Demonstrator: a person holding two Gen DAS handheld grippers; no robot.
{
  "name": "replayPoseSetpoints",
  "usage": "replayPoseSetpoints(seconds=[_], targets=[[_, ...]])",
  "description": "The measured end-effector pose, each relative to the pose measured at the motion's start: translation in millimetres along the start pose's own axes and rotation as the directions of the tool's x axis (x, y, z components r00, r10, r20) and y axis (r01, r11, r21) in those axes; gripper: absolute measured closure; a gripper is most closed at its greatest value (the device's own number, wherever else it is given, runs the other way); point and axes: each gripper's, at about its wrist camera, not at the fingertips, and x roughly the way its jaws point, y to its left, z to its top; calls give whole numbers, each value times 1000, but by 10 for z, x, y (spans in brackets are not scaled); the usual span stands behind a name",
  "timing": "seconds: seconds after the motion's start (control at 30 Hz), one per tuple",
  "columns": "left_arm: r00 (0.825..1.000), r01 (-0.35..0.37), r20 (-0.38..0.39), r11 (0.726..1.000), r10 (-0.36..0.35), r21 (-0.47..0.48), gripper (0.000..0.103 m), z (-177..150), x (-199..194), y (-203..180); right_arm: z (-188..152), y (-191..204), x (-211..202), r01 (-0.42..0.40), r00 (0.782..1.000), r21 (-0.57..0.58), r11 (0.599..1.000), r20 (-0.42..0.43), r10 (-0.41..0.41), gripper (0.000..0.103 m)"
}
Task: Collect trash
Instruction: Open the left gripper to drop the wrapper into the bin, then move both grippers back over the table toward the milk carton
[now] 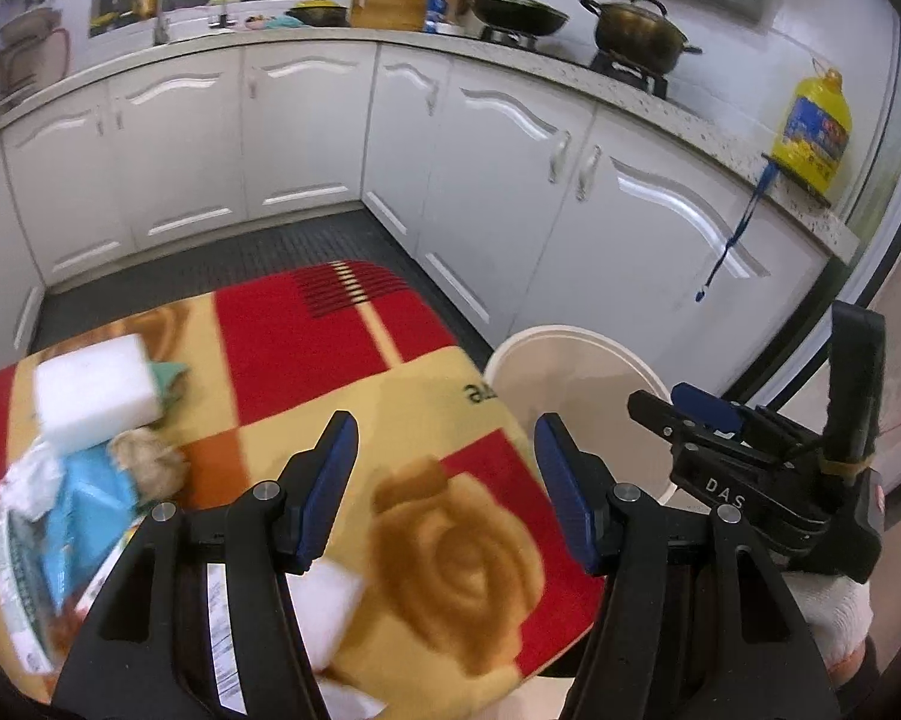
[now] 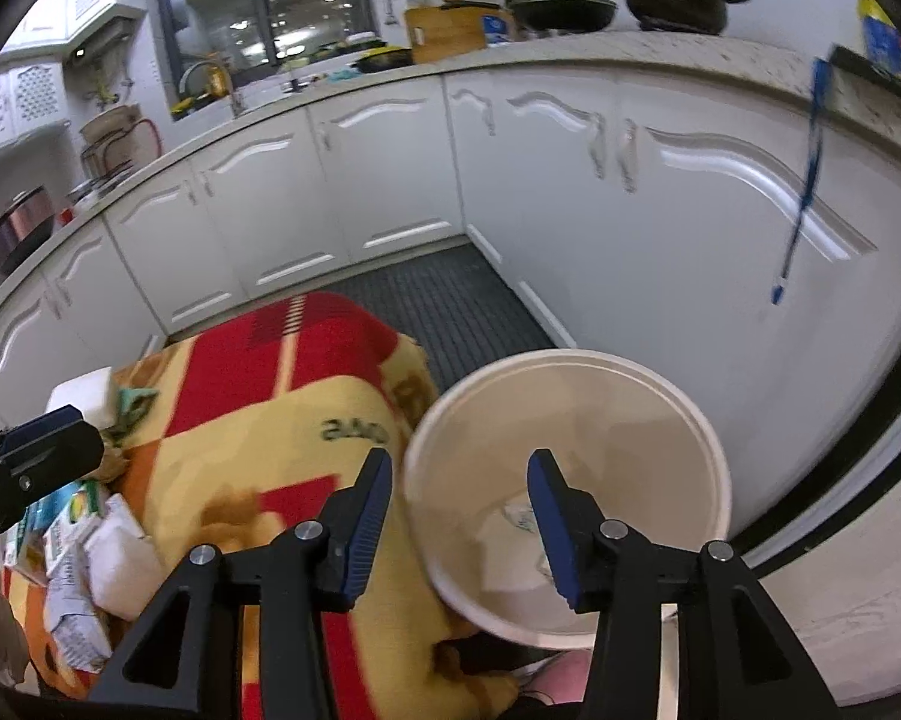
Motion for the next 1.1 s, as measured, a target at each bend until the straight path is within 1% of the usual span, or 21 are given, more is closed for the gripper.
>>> replayPoseSetpoints(seconds=[0.07,0.13,0.23,0.33,0.5,0.57,0.6,0.7,0.77,0.83,0.97,1.1], targets=[[1000,-15,20,1000,15,-9,43,-41,-152,91,11,115,-18,-16,1000,-13,1000,2,16,48],[998,-35,43,999,35,-10,43,-78,-300,167,23,243,-50,-29,1000,-31,999,9,30,44],[995,-66,70,998,67,-13,40,-145,-515,289,39,458,-118,-55,998,-60,997,22,56,44],[992,-89,91,996,90,-23,37,-208,-699,420,46,589,-157,-84,996,-75,994,25,87,44],[983,-131,118,988,140,-81,34,-323,-990,741,76,838,-230,-135,990,-99,986,27,139,41],[978,-155,122,982,167,-106,34,-369,-1087,873,79,926,-267,-144,988,-114,983,38,149,36],[976,-168,124,979,181,-114,34,-399,-1133,934,81,1002,-304,-144,987,-128,981,51,151,36],[959,-230,135,964,248,-136,34,-511,-1269,1130,93,1172,-357,-161,983,-153,975,66,173,34],[951,-258,134,954,278,-151,34,-585,-1326,1247,87,1259,-368,-176,980,-165,970,63,189,34],[948,-272,121,946,295,-178,34,-664,-1379,1406,72,1396,-373,-194,976,-193,962,56,208,33],[946,-287,92,933,312,-218,34,-815,-1446,1640,39,1567,-361,-223,971,-218,950,39,237,29],[944,-298,73,924,323,-238,34,-935,-1470,1807,-8,1697,-305,-239,968,-241,941,12,249,29]])
